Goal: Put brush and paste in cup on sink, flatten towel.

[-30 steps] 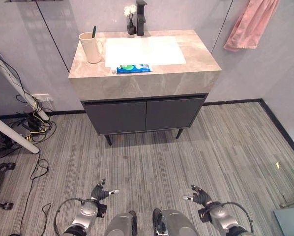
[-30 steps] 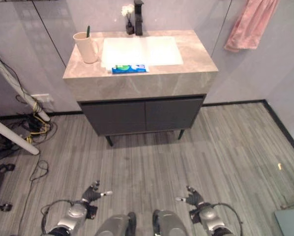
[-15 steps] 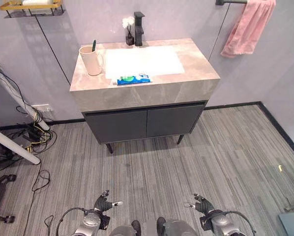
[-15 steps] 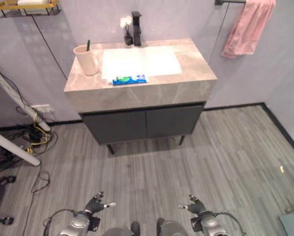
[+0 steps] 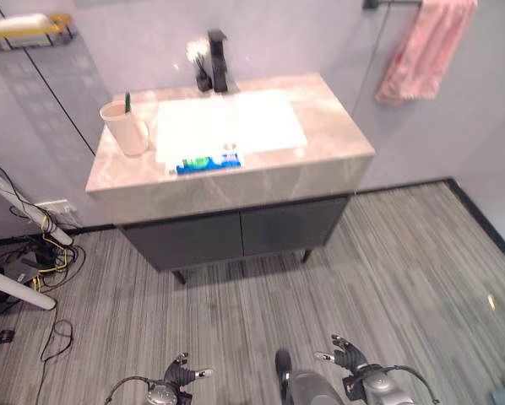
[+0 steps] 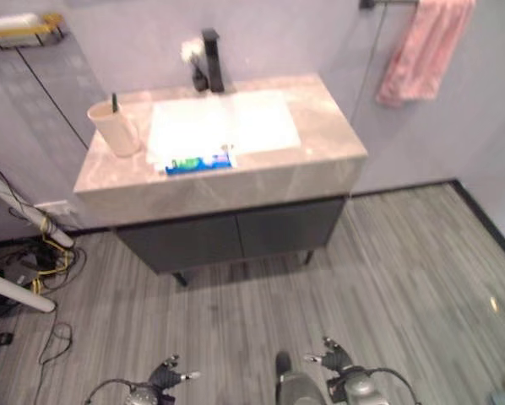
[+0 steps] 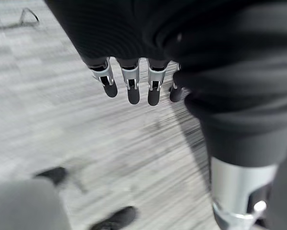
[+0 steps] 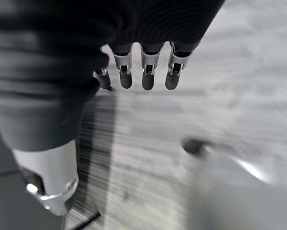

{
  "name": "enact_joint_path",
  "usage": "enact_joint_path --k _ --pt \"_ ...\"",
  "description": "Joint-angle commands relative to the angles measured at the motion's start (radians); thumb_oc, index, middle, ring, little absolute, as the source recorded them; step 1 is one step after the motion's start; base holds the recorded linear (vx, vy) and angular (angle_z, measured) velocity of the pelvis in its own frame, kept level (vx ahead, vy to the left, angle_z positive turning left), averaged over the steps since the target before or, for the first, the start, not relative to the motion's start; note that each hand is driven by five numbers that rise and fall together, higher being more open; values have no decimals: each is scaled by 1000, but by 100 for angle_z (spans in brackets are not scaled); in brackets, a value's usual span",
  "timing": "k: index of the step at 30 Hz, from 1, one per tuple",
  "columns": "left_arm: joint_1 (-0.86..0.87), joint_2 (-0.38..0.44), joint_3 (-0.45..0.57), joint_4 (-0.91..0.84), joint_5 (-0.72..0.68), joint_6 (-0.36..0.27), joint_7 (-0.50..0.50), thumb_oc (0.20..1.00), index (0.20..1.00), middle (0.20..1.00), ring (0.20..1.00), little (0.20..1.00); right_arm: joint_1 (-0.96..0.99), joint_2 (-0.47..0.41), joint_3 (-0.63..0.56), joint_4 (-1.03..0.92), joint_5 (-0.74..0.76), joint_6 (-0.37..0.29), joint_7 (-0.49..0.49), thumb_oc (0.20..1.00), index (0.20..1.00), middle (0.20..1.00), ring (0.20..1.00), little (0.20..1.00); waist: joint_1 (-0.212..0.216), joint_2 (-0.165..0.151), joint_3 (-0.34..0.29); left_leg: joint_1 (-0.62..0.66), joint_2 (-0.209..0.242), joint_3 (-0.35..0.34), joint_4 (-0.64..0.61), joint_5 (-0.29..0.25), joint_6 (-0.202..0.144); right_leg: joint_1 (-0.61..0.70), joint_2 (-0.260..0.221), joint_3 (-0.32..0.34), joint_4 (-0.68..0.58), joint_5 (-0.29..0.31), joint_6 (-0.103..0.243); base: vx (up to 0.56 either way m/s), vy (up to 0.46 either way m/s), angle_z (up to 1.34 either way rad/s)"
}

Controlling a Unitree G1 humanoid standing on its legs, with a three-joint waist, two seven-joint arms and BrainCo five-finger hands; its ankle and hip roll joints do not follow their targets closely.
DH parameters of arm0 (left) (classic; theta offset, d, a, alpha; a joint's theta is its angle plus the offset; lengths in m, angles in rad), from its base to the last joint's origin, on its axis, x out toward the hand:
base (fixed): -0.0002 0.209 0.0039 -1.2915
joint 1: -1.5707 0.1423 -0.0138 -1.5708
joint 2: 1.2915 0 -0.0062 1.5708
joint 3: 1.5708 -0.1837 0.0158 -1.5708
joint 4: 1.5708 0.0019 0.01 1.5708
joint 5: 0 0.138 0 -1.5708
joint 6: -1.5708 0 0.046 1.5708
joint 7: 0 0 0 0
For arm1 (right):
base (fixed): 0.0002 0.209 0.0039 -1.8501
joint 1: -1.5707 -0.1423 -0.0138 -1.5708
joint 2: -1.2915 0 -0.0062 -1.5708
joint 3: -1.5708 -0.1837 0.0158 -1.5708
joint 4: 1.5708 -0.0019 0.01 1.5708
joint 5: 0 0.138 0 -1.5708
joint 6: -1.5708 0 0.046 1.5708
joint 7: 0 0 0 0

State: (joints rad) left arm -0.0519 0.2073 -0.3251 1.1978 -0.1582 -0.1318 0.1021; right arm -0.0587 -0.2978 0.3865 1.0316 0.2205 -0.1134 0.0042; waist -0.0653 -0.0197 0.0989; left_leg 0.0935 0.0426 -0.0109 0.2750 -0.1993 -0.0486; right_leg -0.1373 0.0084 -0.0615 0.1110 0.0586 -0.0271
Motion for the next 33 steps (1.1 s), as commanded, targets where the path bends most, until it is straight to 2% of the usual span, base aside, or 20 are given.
enact_joint_path --k 1,2,5,6,7,9,10,12,13,14,16,17,18,20,23,24,25,27,30,33 --pt "-71 27 4 -48 -39 -28 2 1000 1000 1000 1000 1000 -54 -46 8 -67 -18 -35 -1 1000 1000 1000 1000 1000 -24 -8 37 5 -50 2 59 187 -17 -34 -17 29 20 19 110 416 -275 17" --pt "-100 34 -5 -63 -51 -23 5 1000 1000 1000 1000 1000 -44 -62 -2 -73 -14 -34 -9 1000 1000 1000 1000 1000 -38 -29 47 -77 -12 80 185 257 -42 6 -34 -5 1 -2 81 296 -193 11" --pt "-119 31 -18 -61 -50 -26 7 1000 1000 1000 1000 1000 -38 -62 -15 -46 -10 -33 -24 1000 1000 1000 1000 1000 -34 -39 52 -176 -16 162 87 196 -15 53 -57 -37 -41 -19 92 247 -95 99" --pt "-119 31 -18 -61 -50 -26 7 1000 1000 1000 1000 1000 -37 -62 -15 -45 -10 -33 -24 1000 1000 1000 1000 1000 -34 -38 52 -176 -15 162 89 193 -14 54 -56 -37 -41 -20 92 279 36 89" --pt "-114 31 -21 -69 -47 -29 11 1000 1000 1000 1000 1000 -36 -60 -12 -42 -18 -33 -28 1000 1000 1000 1000 1000 -28 -41 48 -230 -9 197 -25 154 9 69 -66 -40 -50 -33 107 294 83 16" --pt "-107 29 -21 -66 -46 -32 16 1000 1000 1000 1000 1000 -34 -59 6 -37 -51 -34 -32 1000 1000 1000 1000 1000 -9 -31 48 -266 19 181 -164 232 -2 101 -60 -29 -54 -53 116 441 166 -18" --pt "-97 29 -18 -62 -48 -34 18 1000 1000 1000 1000 1000 -36 -61 29 -27 -91 -32 -34 1000 1000 1000 1000 1000 15 -19 48 -309 57 132 -276 315 -23 137 -56 -10 -52 -79 120 520 230 -55" --pt "-85 29 -16 -56 -50 -38 20 1000 1000 1000 1000 1000 -40 -59 33 -17 -101 -36 -34 1000 1000 1000 1000 1000 26 -12 49 -325 86 110 -356 363 -42 174 -65 13 -46 -108 129 559 303 -96" --pt "-73 33 -14 -57 -45 -37 18 1000 1000 1000 1000 1000 -36 -51 35 -10 -106 -29 -21 1000 1000 1000 1000 1000 35 0 42 -297 103 115 -332 370 -40 203 -73 42 -20 -140 140 419 273 -78" --pt "-73 33 -14 -57 -45 -37 18 1000 1000 1000 1000 1000 -36 -51 35 -10 -106 -29 -21 1000 1000 1000 1000 1000 36 2 40 -300 105 115 -331 371 -41 200 -71 43 -21 -139 140 500 405 -101" --pt "-79 44 -31 -64 -36 -37 8 1000 1000 1000 1000 1000 -43 -34 32 -8 -103 -29 -17 1000 1000 1000 1000 1000 46 -1 29 -332 57 94 -222 328 -16 224 -125 64 4 -143 165 432 411 -125" --pt "-75 63 -39 -115 -21 -49 16 1000 1000 1000 1000 1000 -37 -25 27 -15 -107 -26 -16 1000 1000 1000 1000 1000 46 -9 24 -326 30 121 -167 284 3 217 -164 77 33 -98 181 302 299 -68" --pt "-75 64 -39 -116 -21 -48 16 1000 1000 1000 1000 1000 -36 -24 27 -16 -107 -26 -16 1000 1000 1000 1000 1000 48 -10 24 -326 30 123 -165 282 3 216 -165 79 33 -98 181 287 321 -25" --pt "-57 92 -34 -181 -22 -49 11 1000 1000 1000 1000 1000 -41 -25 40 -58 -128 -25 -6 1000 1000 1000 1000 1000 57 -5 30 -307 18 143 -154 246 27 156 -181 75 143 -36 182 169 244 -7" --pt "-28 133 -27 -261 5 -48 1 1000 1000 1000 1000 1000 -52 -52 71 -166 -197 -36 -4 1000 1000 1000 1000 1000 56 6 64 -258 12 167 -158 216 48 47 -148 30 306 5 193 194 270 -43" --pt "-23 136 -36 -233 31 -46 -9 1000 1000 1000 1000 1000 -51 -61 76 -196 -205 -38 0 1000 1000 1000 1000 1000 40 4 65 -222 -3 170 -173 209 52 14 -114 33 244 -25 184 195 152 -20" --pt "-24 136 -36 -232 31 -47 -9 1000 1000 1000 1000 1000 -51 -61 76 -196 -205 -38 0 1000 1000 1000 1000 1000 39 4 70 -214 -5 168 -175 208 52 22 -115 31 243 -28 185 248 93 20" --pt "-28 127 -35 -211 33 -50 -3 1000 1000 1000 1000 1000 -58 -71 88 -231 -219 -38 4 1000 1000 1000 1000 1000 44 3 67 -179 9 178 -171 173 33 17 -207 -45 56 2 190 240 -80 19" --pt "-43 127 -64 -218 53 -46 -9 1000 1000 1000 1000 1000 -65 -82 98 -231 -231 -35 13 1000 1000 1000 1000 1000 32 -10 74 -183 11 141 -116 162 21 51 -189 27 65 -24 196 125 -152 12" --pt "-31 117 -57 -213 52 -46 -6 1000 1000 1000 1000 1000 -79 -104 121 -233 -257 -38 16 1000 1000 1000 1000 1000 48 -12 54 -175 33 124 -142 193 -5 80 -164 -6 14 -47 180 73 -264 48"
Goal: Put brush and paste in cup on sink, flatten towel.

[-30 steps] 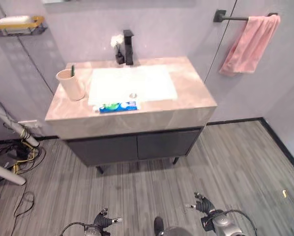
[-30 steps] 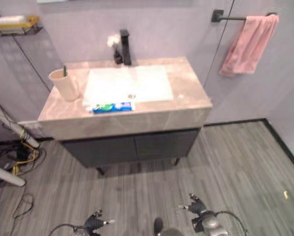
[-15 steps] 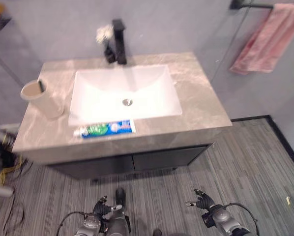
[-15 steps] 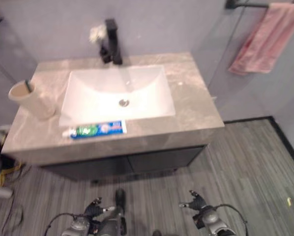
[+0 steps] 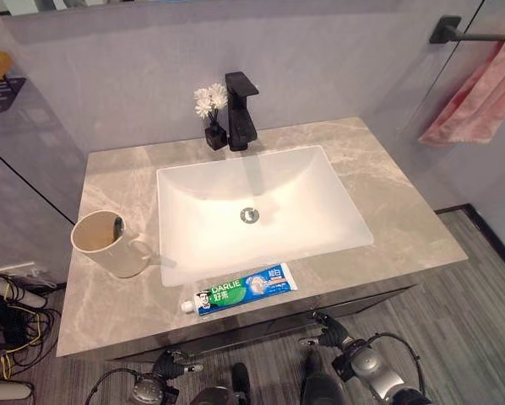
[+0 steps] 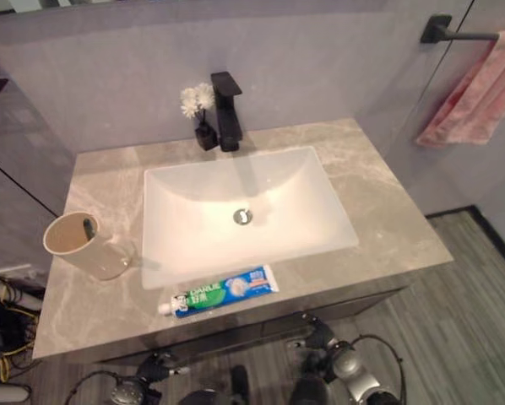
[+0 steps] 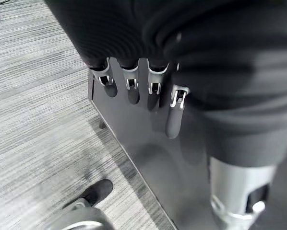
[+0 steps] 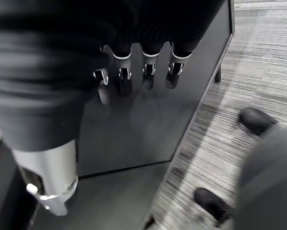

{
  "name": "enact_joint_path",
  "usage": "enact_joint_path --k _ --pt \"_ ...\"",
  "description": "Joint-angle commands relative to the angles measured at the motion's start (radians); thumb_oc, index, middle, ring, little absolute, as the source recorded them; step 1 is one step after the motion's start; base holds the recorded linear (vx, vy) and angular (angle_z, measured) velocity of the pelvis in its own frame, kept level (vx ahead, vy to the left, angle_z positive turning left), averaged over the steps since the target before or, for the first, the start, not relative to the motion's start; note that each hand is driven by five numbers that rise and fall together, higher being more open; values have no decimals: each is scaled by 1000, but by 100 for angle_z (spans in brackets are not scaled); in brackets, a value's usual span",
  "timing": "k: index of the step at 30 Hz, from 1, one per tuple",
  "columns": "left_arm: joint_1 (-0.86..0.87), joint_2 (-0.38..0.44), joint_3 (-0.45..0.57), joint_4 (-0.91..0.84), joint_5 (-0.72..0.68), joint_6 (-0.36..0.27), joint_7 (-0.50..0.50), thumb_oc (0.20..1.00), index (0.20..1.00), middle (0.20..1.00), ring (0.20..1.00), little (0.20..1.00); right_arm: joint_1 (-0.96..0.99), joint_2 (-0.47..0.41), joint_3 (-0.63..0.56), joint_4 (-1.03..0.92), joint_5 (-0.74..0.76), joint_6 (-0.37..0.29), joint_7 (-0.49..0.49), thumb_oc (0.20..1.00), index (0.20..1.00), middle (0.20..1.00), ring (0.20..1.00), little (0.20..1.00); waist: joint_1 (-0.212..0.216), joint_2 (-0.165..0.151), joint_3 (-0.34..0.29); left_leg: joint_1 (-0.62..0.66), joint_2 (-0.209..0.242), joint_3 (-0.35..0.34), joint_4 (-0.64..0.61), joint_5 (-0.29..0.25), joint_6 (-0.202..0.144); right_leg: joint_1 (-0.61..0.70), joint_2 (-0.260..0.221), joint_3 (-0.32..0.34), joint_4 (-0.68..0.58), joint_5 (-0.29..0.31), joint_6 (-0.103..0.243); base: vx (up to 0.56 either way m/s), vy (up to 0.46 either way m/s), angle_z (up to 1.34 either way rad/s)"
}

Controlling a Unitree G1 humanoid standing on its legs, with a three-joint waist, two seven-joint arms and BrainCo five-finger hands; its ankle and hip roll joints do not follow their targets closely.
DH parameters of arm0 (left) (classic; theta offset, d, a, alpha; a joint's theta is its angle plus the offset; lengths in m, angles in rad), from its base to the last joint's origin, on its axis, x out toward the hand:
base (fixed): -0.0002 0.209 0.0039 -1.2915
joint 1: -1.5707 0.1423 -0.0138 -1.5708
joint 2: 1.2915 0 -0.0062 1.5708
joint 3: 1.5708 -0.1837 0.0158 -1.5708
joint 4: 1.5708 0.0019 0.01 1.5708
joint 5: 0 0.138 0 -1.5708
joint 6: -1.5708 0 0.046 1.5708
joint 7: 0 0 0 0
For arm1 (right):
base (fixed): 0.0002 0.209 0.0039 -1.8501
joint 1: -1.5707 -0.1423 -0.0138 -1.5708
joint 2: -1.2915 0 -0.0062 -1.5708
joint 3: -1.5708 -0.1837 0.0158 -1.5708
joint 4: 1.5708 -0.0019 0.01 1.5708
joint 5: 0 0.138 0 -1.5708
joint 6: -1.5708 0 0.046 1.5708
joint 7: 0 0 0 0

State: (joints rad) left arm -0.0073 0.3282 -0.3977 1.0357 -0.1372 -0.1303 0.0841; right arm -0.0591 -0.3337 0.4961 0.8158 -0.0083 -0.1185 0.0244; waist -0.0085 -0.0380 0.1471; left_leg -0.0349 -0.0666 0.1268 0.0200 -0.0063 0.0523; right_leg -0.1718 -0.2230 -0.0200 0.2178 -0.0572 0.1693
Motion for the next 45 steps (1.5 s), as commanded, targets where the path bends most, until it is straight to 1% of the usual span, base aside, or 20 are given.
enact_joint_path --k 1,4,7,9,11,13,15,16,20,24,27,30,33,34,35,36,37,39,43,45 --pt "-53 -3 28 -69 4 -45 6 1000 1000 1000 1000 1000 -76 -95 13 -50 -42 -38 4 1000 1000 1000 1000 1000 -1 10 -1 -29 181 -38 65 43 -128 128 104 -71 -90 37 -35 54 -330 30" --pt "-47 -5 29 -57 3 -40 0 1000 1000 1000 1000 1000 -74 -112 14 -64 -52 -38 5 1000 1000 1000 1000 1000 -3 11 1 -28 205 -54 42 63 -139 131 128 -85 -85 18 -49 15 -262 26" --pt "-67 -12 21 -32 10 -36 9 1000 1000 1000 1000 1000 -59 -115 -6 -45 -24 -39 -9 1000 1000 1000 1000 1000 -5 18 12 -46 243 -58 -22 139 -174 122 154 -123 -91 7 -63 -89 -206 20" --pt "-83 -16 12 -34 14 -35 12 1000 1000 1000 1000 1000 -47 -116 -16 -32 -9 -35 -12 1000 1000 1000 1000 1000 -13 16 11 -63 258 -24 -54 171 -175 116 149 -155 -103 11 -64 -109 -120 39" --pt "-90 -12 13 -41 19 -35 7 1000 1000 1000 1000 1000 -39 -120 -24 -10 -5 -33 -11 1000 1000 1000 1000 1000 -18 8 10 -64 242 -2 -22 138 -161 108 136 -178 -112 24 -65 -96 -104 70" --pt "-89 -6 9 -29 42 -34 -7 1000 1000 1000 1000 1000 -22 -127 -32 -11 8 -28 7 1000 1000 1000 1000 1000 -29 4 0 -29 201 12 18 62 -146 100 130 -195 -125 38 -65 -108 -50 69" --pt "-85 -5 4 -20 58 -35 -13 1000 1000 1000 1000 1000 -15 -126 -33 -10 7 -28 9 1000 1000 1000 1000 1000 -31 8 -9 -24 192 8 -2 58 -148 96 133 -194 -135 42 -60 -12 59 17" --pt "-55 2 -7 2 104 -31 -26 1000 1000 1000 1000 1000 -6 -129 -49 17 1 -30 3 1000 1000 1000 1000 1000 -43 24 -21 3 183 17 -42 54 -146 108 135 -174 -148 55 -53 42 92 22" --pt "-31 12 -8 5 125 -33 -30 1000 1000 1000 1000 1000 7 -129 -64 21 6 -29 4 1000 1000 1000 1000 1000 -44 32 -24 16 177 23 -46 50 -141 120 128 -161 -152 59 -51 33 85 1" --pt "42 60 -17 -88 158 -41 -64 1000 1000 1000 1000 1000 31 -143 -80 35 -15 -32 14 1000 1000 1000 1000 1000 -39 49 -24 41 167 39 -73 49 -137 141 109 -154 -178 71 -42 0 102 -9" --pt "181 176 -17 -339 146 -58 -157 1000 1000 1000 1000 1000 64 -174 -110 45 -31 -31 38 1000 1000 1000 1000 1000 -30 62 -31 60 158 41 -103 49 -133 153 99 -156 -207 90 -30 -6 98 -3" --pt "303 277 43 -571 -40 -64 -249 1000 1000 1000 1000 1000 72 -179 -138 118 -6 -27 48 1000 1000 1000 1000 1000 -13 74 -28 54 153 27 -107 52 -129 152 93 -164 -217 103 -24 -52 53 1" --pt "417 459 73 -857 -112 -60 -364 1000 1000 1000 1000 1000 68 -193 -137 187 -16 -34 69 1000 1000 1000 1000 1000 -3 84 -28 63 150 29 -107 44 -126 160 92 -160 -226 110 -17 -8 49 4" --pt "465 607 112 -1075 -174 -51 -459 1000 1000 1000 1000 1000 65 -195 -130 239 1 -39 104 1000 1000 1000 1000 1000 3 86 -36 77 150 33 -107 39 -127 173 90 -157 -232 110 -12 30 31 4" --pt "474 614 120 -1086 -178 -45 -461 1000 1000 1000 1000 1000 64 -192 -130 241 1 -41 105 1000 1000 1000 1000 1000 3 83 -37 78 151 34 -107 38 -127 174 91 -157 -233 110 -12 41 19 5" --pt "481 670 138 -1204 -237 -26 -504 1000 1000 1000 1000 1000 62 -189 -125 266 -1 -42 115 1000 1000 1000 1000 1000 6 83 -42 84 151 33 -107 36 -128 180 91 -156 -235 110 -11 36 -1 -2" --pt "503 755 168 -1343 -386 9 -570 1000 1000 1000 1000 1000 59 -167 -114 314 -6 -40 129 1000 1000 1000 1000 1000 8 82 -53 96 152 32 -107 33 -129 194 89 -155 -237 108 -10 41 -3 2" --pt "500 864 214 -1488 -500 31 -628 1000 1000 1000 1000 1000 71 -134 -80 343 -42 -35 146 1000 1000 1000 1000 1000 5 81 -71 106 154 33 -107 31 -131 205 90 -155 -238 107 -10 30 -27 0" --pt "433 906 260 -1588 -608 16 -616 1000 1000 1000 1000 1000 106 -102 -93 353 -8 -40 151 1000 1000 1000 1000 1000 1 71 -87 115 158 30 -107 33 -135 214 93 -157 -242 109 -12 0 -26 0" --pt "398 888 301 -1616 -624 -21 -579 1000 1000 1000 1000 1000 117 -88 -93 355 2 -40 149 1000 1000 1000 1000 1000 3 67 -90 114 158 25 -107 35 -137 220 96 -161 -249 112 -13 -5 -33 1"
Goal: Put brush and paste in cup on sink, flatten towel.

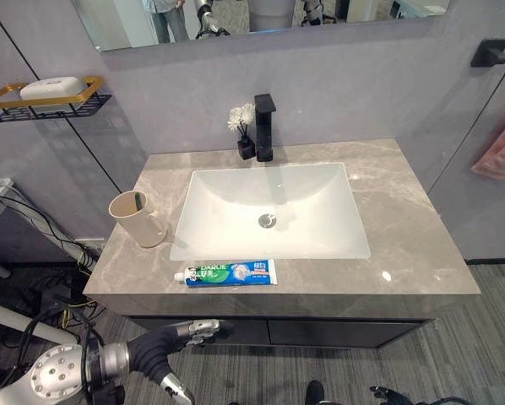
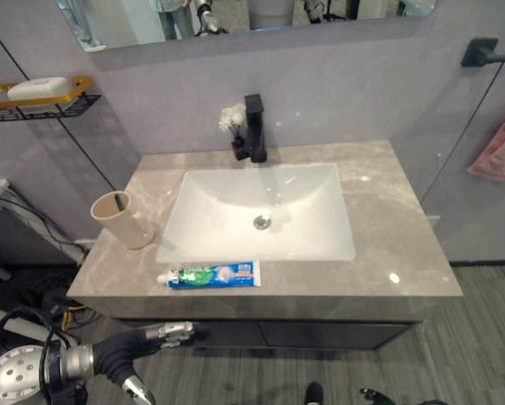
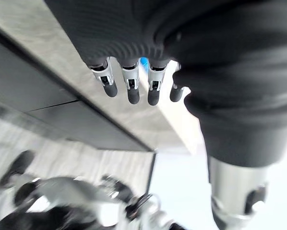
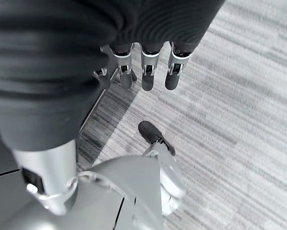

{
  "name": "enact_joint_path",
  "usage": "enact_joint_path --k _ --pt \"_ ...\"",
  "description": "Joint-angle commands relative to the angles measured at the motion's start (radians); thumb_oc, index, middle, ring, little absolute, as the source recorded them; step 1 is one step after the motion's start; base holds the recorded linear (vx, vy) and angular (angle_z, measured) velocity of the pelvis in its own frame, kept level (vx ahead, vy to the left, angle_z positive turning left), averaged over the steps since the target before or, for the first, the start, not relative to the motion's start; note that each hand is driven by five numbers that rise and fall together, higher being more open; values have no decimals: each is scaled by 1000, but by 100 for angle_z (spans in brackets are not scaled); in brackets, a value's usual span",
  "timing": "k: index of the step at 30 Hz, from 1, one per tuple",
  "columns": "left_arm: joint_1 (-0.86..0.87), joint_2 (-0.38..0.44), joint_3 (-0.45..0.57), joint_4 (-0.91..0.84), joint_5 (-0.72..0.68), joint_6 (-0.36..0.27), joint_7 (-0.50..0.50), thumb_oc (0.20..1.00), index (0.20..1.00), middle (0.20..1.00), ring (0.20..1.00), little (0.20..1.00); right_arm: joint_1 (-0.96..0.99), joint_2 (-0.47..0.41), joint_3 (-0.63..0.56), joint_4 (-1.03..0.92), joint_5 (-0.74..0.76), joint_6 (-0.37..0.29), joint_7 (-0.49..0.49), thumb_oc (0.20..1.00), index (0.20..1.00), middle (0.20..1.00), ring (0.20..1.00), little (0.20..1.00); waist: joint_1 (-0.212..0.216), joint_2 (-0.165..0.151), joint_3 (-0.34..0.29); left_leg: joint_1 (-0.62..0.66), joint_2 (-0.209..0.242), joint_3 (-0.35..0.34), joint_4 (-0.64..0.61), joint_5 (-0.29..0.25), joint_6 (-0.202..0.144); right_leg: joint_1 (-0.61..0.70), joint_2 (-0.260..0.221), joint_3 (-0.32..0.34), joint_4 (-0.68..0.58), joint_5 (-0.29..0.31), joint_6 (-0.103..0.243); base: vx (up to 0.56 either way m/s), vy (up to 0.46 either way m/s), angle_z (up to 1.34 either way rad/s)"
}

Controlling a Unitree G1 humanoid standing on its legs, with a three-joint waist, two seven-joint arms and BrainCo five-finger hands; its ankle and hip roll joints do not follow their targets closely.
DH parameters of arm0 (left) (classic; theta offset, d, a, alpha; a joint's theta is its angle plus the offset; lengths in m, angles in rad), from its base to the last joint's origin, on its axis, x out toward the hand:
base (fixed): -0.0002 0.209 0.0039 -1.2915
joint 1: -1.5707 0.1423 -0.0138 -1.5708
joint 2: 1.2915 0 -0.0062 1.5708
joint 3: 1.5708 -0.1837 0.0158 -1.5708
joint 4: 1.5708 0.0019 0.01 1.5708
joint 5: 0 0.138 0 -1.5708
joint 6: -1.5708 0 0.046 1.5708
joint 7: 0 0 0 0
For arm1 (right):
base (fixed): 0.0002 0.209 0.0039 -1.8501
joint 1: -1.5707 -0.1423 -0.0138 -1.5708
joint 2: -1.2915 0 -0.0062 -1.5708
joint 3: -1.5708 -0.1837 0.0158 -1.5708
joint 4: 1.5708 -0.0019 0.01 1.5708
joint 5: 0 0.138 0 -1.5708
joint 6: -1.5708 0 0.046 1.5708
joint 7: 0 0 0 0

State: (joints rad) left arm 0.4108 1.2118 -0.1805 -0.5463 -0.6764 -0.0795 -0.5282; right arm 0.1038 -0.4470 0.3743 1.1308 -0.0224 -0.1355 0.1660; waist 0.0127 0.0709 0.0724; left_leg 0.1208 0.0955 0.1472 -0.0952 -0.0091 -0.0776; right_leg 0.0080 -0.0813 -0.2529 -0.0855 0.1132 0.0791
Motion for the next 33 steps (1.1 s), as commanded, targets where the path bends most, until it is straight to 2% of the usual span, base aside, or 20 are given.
enact_joint_path --k 1,2,4,5,8,12,22,33 --pt "-30 -16 113 -32 -77 -94 59 1000 1000 1000 1000 1000 -37 31 25 35 23 -22 6 1000 1000 1000 1000 1000 -16 -45 -19 -44 -5 3 8 39 -8 41 -44 73 50 -57 76 11 -41 1" --pt "-43 -43 198 -12 29 -150 131 1000 1000 1000 1000 1000 -21 42 8 32 40 -19 0 1000 1000 1000 1000 1000 -12 -50 -20 -43 -4 -5 8 39 -10 46 -41 73 42 -55 75 10 -32 0" --pt "-48 -65 211 1 48 -163 160 1000 1000 1000 1000 1000 -19 46 4 35 40 -19 -3 1000 1000 1000 1000 1000 -12 -53 -22 -48 -4 -6 8 42 -10 42 -41 74 40 -53 75 0 0 0" --pt "-51 -77 259 44 136 -187 206 1000 1000 1000 1000 1000 -14 51 -7 38 48 -14 -7 1000 1000 1000 1000 1000 -8 -54 -19 -44 -4 -8 8 39 -11 48 -39 76 36 -53 75 0 0 0" --pt "-59 -127 318 101 239 -205 274 1000 1000 1000 1000 1000 -3 65 -37 43 90 -7 9 1000 1000 1000 1000 1000 -7 -60 -24 -48 -6 -5 8 37 -11 47 -38 78 25 -48 76 0 0 0" --pt "-86 -192 346 205 389 -201 325 1000 1000 1000 1000 1000 -7 62 -68 53 89 5 10 1000 1000 1000 1000 1000 -10 -65 -18 -41 -6 11 8 25 -9 46 -38 94 17 -47 78 8 9 -2" --pt "-111 -277 305 346 507 -174 338 1000 1000 1000 1000 1000 6 52 -90 30 90 17 16 1000 1000 1000 1000 1000 -30 -65 -17 -22 -5 37 8 7 -6 60 -40 110 3 -50 80 37 12 -8" --pt "-150 -304 222 440 581 -157 329 1000 1000 1000 1000 1000 4 46 -93 9 88 23 15 1000 1000 1000 1000 1000 -45 -62 -21 -16 -6 46 8 -4 -2 59 -37 118 5 -54 81 20 4 -3"
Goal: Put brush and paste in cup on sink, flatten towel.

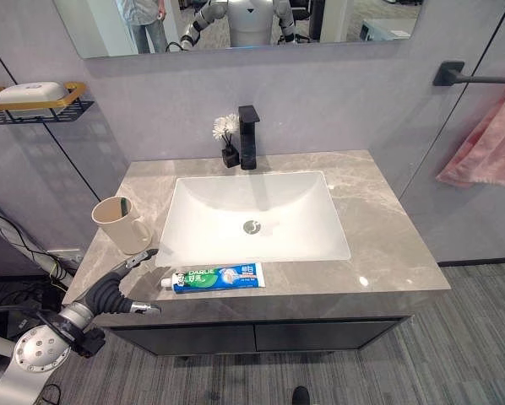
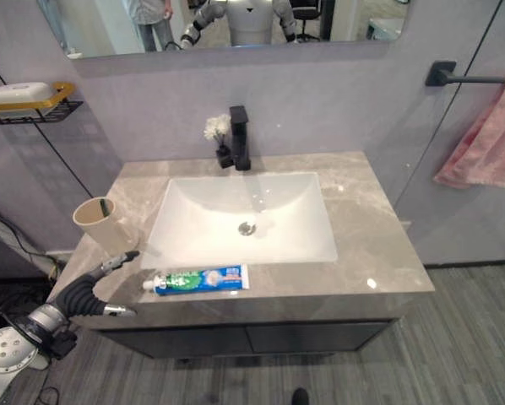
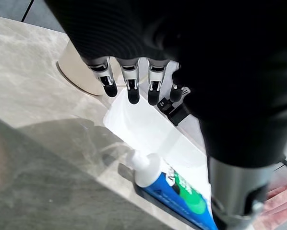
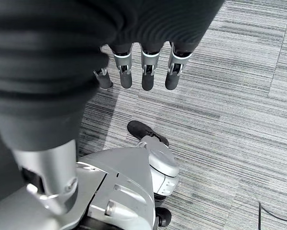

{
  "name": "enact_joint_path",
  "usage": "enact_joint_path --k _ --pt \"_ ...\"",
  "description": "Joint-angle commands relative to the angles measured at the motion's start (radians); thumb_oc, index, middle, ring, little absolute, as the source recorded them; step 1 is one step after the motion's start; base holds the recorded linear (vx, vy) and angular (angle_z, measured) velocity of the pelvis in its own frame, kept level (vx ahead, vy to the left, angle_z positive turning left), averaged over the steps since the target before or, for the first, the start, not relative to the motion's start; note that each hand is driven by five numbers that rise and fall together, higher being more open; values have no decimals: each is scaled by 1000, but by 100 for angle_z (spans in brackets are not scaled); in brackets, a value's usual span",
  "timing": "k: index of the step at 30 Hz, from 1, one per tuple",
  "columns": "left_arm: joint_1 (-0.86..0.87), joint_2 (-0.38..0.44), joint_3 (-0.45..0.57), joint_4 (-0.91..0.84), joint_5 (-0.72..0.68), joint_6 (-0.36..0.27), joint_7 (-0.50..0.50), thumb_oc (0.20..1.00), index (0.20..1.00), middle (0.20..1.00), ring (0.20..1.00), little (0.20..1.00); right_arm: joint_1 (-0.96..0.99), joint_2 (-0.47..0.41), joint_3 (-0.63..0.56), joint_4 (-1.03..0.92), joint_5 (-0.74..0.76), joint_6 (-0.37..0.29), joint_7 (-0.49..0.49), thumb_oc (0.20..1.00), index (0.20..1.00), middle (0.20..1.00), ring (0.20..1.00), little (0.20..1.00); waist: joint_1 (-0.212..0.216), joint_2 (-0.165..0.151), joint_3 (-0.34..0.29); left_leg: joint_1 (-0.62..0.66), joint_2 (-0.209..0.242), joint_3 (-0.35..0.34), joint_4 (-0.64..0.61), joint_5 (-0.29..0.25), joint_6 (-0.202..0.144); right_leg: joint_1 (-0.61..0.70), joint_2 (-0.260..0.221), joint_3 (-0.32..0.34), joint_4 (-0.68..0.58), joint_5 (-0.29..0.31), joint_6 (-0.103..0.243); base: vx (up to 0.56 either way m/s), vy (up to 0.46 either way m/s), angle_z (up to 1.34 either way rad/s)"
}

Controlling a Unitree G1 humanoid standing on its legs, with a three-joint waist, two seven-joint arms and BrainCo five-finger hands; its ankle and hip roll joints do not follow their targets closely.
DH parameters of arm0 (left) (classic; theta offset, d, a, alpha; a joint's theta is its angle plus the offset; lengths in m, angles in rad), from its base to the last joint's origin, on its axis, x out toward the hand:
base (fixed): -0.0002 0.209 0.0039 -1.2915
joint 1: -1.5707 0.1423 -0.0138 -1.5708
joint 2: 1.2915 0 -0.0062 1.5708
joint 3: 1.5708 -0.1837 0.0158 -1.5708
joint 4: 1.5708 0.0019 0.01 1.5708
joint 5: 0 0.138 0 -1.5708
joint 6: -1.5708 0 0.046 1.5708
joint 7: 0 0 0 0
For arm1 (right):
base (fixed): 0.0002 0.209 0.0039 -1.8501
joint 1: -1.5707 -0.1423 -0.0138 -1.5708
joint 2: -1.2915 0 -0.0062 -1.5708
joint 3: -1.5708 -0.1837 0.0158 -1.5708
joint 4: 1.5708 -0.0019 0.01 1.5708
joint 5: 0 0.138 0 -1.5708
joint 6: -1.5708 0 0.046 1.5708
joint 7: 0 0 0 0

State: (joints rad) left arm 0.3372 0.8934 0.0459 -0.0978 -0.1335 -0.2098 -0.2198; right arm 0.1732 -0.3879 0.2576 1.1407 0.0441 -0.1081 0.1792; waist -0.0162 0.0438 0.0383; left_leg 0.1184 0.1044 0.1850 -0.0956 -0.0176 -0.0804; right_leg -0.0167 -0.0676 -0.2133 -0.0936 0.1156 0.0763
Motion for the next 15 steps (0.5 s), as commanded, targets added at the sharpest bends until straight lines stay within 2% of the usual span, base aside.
enact_joint_path --k 1,15 --pt "-77 14 -4 -8 38 -26 21 1000 1000 1000 1000 1000 -66 -13 24 -1 22 -5 2 1000 1000 1000 1000 1000 -16 -35 13 -14 -15 9 8 5 0 84 -50 79 13 -57 83 35 3 -14" --pt "-132 -19 -91 93 89 -13 23 1000 1000 1000 1000 1000 -71 -39 23 5 -14 -2 -12 1000 1000 1000 1000 1000 -36 -39 7 0 -9 21 8 -2 -1 90 -44 90 14 -62 80 6 1 -2"
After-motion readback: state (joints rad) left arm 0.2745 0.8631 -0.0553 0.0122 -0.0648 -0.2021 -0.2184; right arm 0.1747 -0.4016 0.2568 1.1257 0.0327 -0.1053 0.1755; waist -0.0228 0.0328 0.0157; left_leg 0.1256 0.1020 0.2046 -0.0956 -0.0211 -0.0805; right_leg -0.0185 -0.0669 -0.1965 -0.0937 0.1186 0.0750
